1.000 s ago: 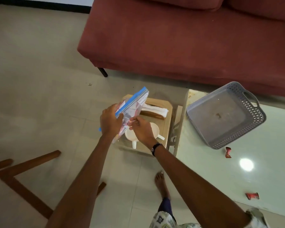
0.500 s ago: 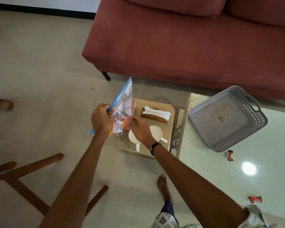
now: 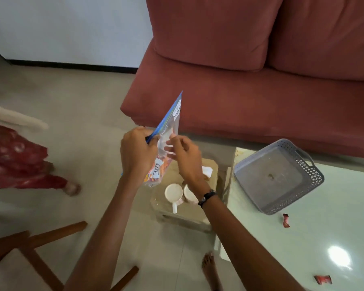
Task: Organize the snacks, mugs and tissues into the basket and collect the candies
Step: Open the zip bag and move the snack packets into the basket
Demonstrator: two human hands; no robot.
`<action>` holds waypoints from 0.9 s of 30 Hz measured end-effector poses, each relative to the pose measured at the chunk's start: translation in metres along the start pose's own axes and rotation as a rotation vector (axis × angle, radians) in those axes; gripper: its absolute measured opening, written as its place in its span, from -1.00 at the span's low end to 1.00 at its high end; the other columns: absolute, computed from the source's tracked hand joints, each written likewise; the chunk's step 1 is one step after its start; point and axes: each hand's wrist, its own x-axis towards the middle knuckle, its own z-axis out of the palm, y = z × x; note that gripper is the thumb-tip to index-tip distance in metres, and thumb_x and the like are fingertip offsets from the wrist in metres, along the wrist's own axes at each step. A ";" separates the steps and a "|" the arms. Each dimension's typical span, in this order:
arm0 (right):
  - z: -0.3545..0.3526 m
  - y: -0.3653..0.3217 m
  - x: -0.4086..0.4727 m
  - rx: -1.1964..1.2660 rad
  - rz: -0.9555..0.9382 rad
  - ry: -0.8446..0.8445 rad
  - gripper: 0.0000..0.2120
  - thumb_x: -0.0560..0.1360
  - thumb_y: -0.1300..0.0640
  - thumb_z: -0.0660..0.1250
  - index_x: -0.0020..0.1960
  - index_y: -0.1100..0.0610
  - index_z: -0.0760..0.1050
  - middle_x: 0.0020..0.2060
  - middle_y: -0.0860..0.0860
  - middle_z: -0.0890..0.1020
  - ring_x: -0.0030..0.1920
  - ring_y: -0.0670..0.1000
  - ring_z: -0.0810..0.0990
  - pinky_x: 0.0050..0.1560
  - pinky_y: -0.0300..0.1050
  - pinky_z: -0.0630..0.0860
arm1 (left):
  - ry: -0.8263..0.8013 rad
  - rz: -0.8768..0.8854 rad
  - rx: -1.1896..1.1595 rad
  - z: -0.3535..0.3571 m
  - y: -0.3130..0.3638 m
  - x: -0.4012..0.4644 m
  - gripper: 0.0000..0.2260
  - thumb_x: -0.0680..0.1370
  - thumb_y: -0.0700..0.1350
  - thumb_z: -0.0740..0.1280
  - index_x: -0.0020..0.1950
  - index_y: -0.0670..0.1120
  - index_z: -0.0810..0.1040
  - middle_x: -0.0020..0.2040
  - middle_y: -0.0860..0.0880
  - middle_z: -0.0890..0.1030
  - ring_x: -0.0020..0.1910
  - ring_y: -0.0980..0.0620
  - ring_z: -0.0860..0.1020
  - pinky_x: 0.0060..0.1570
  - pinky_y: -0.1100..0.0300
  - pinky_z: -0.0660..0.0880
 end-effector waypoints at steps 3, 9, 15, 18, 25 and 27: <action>-0.038 -0.038 -0.020 -0.026 -0.035 0.039 -0.66 0.51 -0.08 0.30 -0.08 0.21 0.61 -0.19 0.08 0.70 -0.19 -0.06 0.70 -0.15 -0.18 0.64 | -0.002 0.068 0.013 -0.007 0.050 -0.021 -0.85 0.47 -0.15 0.33 -0.24 -0.19 0.60 -0.33 -0.10 0.53 -0.32 -0.12 0.49 -0.36 0.11 0.35; -0.129 -0.061 -0.057 -0.210 -0.058 0.157 -0.66 0.41 -0.12 0.39 -0.28 0.16 0.65 -0.36 0.07 0.70 -0.25 0.03 0.70 -0.04 0.05 0.63 | -0.085 0.179 0.004 0.015 0.146 -0.087 -0.83 0.54 -0.17 0.23 -0.16 -0.19 0.58 -0.26 -0.11 0.50 -0.29 -0.12 0.50 -0.38 0.19 0.21; -0.249 -0.044 -0.092 -0.243 0.051 0.280 -0.71 0.36 0.12 0.37 -0.28 0.39 0.55 -0.31 0.37 0.62 -0.17 0.39 0.60 -0.11 0.30 0.57 | -0.223 0.149 -0.098 0.065 0.228 -0.163 -0.79 0.58 -0.10 0.22 -0.13 -0.16 0.58 -0.26 -0.10 0.51 -0.22 -0.13 0.54 -0.33 0.10 0.29; -0.305 -0.042 -0.112 -0.251 0.102 0.302 -0.77 0.40 0.18 0.41 -0.28 0.37 0.59 -0.31 0.34 0.64 -0.18 0.34 0.63 -0.07 0.26 0.59 | -0.263 0.124 -0.190 0.092 0.263 -0.201 -0.81 0.57 -0.13 0.26 -0.14 -0.19 0.58 -0.23 -0.14 0.59 -0.27 -0.10 0.57 -0.32 0.09 0.49; -0.418 -0.037 -0.155 -0.065 0.257 0.309 -0.88 0.41 0.20 0.45 -0.16 0.28 0.67 -0.24 0.19 0.70 -0.26 0.07 0.68 -0.11 -0.15 0.65 | -0.490 -0.026 -0.473 0.129 0.346 -0.270 -0.82 0.56 -0.09 0.26 0.09 -0.08 0.58 -0.05 -0.01 0.63 -0.17 0.13 0.53 -0.27 0.54 0.41; -0.441 -0.038 -0.167 0.031 0.300 0.289 -0.83 0.42 0.23 0.43 -0.10 0.35 0.64 -0.23 0.21 0.67 -0.30 0.01 0.63 -0.19 -0.30 0.62 | -0.605 -0.127 -0.621 0.135 0.362 -0.280 -0.92 0.55 -0.10 0.28 -0.02 0.01 0.57 -0.12 0.02 0.63 -0.17 0.10 0.59 -0.25 0.51 0.47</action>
